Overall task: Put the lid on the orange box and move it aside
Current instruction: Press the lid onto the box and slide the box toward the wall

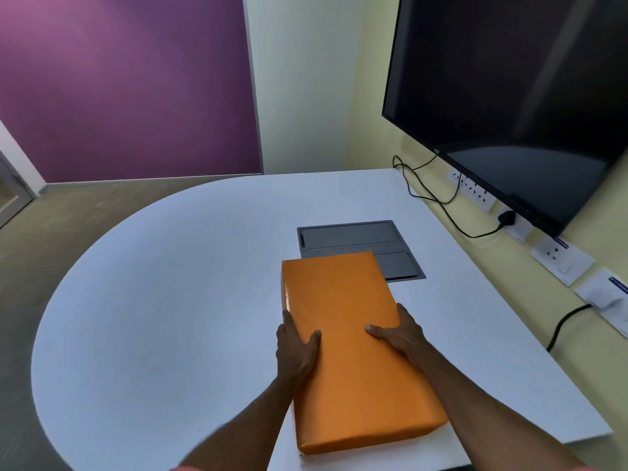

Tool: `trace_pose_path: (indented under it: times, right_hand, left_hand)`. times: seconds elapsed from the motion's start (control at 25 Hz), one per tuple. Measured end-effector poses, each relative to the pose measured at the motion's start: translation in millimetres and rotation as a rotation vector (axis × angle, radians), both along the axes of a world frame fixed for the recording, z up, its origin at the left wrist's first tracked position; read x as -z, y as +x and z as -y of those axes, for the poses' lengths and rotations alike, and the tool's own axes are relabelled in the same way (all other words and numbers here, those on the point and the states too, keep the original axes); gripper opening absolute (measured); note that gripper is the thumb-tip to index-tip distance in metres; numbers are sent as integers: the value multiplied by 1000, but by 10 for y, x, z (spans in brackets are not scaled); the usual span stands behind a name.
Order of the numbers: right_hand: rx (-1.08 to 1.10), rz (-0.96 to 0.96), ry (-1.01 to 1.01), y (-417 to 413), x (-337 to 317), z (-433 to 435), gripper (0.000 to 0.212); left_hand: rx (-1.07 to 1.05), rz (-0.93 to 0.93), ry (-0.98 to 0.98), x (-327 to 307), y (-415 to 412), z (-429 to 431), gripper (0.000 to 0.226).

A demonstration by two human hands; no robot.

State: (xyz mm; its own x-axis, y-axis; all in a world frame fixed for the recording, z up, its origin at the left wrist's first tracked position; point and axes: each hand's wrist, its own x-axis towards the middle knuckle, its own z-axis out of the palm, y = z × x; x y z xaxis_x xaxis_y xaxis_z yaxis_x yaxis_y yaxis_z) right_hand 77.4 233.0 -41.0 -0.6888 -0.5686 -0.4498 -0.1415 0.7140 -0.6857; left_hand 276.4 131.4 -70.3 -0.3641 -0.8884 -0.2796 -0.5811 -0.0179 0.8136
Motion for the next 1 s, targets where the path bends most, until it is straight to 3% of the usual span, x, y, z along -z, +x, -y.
trace_pose_path:
  times: [0.56, 1.0]
  right_hand:
    - [95, -40, -81, -464, -454, -186, 108]
    - [101, -27, -102, -1580, -395, -925, 110]
  left_hand:
    - [108, -68, -25, -341, -555, 129, 91]
    - [82, -118, 11, -391, -1623, -648, 96]
